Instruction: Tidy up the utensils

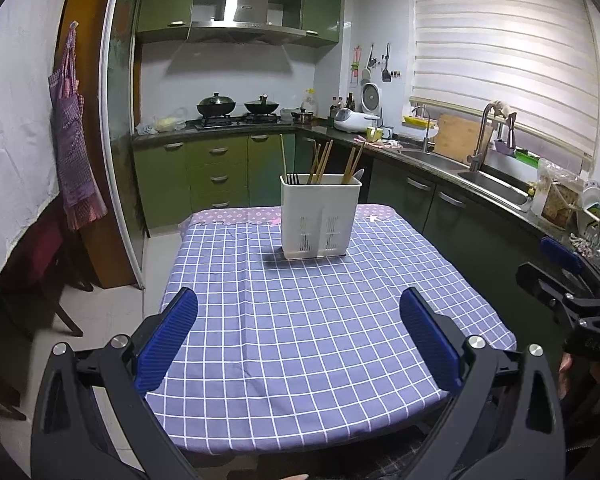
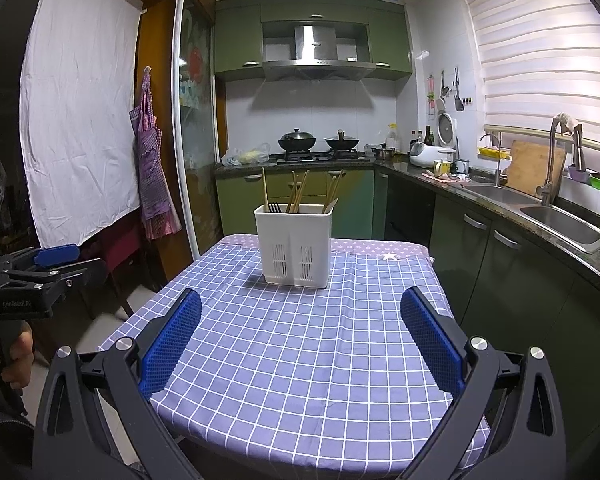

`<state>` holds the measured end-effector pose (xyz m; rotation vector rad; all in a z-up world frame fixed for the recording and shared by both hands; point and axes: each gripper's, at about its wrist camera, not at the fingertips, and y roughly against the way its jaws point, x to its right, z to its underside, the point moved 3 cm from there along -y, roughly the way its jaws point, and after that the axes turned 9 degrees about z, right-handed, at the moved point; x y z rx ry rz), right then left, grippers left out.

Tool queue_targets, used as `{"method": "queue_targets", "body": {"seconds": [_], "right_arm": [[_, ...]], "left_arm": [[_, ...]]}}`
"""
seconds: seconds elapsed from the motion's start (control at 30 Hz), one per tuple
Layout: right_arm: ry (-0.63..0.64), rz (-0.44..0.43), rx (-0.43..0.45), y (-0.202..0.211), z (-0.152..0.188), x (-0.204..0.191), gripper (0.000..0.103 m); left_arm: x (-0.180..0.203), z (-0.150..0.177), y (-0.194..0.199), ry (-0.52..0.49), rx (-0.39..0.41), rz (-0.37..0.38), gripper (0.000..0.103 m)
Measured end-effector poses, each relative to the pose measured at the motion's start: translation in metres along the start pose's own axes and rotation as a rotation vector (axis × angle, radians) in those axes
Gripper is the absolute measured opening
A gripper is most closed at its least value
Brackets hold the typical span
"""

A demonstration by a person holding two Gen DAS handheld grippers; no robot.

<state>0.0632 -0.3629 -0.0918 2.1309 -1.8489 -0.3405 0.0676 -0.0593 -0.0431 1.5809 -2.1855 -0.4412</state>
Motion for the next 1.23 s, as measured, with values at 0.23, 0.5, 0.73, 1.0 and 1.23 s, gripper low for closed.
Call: {"method": "queue_targets", "body": {"seconds": [0.23,0.5,0.73,1.0,1.23], "right_arm": [[0.0,-0.004,-0.005,-0.001,-0.001,0.001,0.098],[0.002,-0.003,-0.004,-0.002,-0.001,0.002,0.098],[0.002,-0.003,-0.006,-0.003,-0.001,0.002,0.098],[0.002,-0.003,-0.008,-0.004,0.0,0.002,0.098],[0.0,-0.003,-0.024,-0.009,0.004,0.004,0.098]], "left_arm": [[0.002,0.0,0.0,0.0,-0.004,0.007,0.096],[0.001,0.002,-0.001,0.005,-0.009,0.017,0.096],[-0.001,0.002,0.0,0.019,0.02,0.03,0.096],[0.0,0.003,-0.006,0.012,-0.002,0.023,0.096],[-0.005,0.006,-0.021,0.036,-0.037,0.02,0.096]]}}
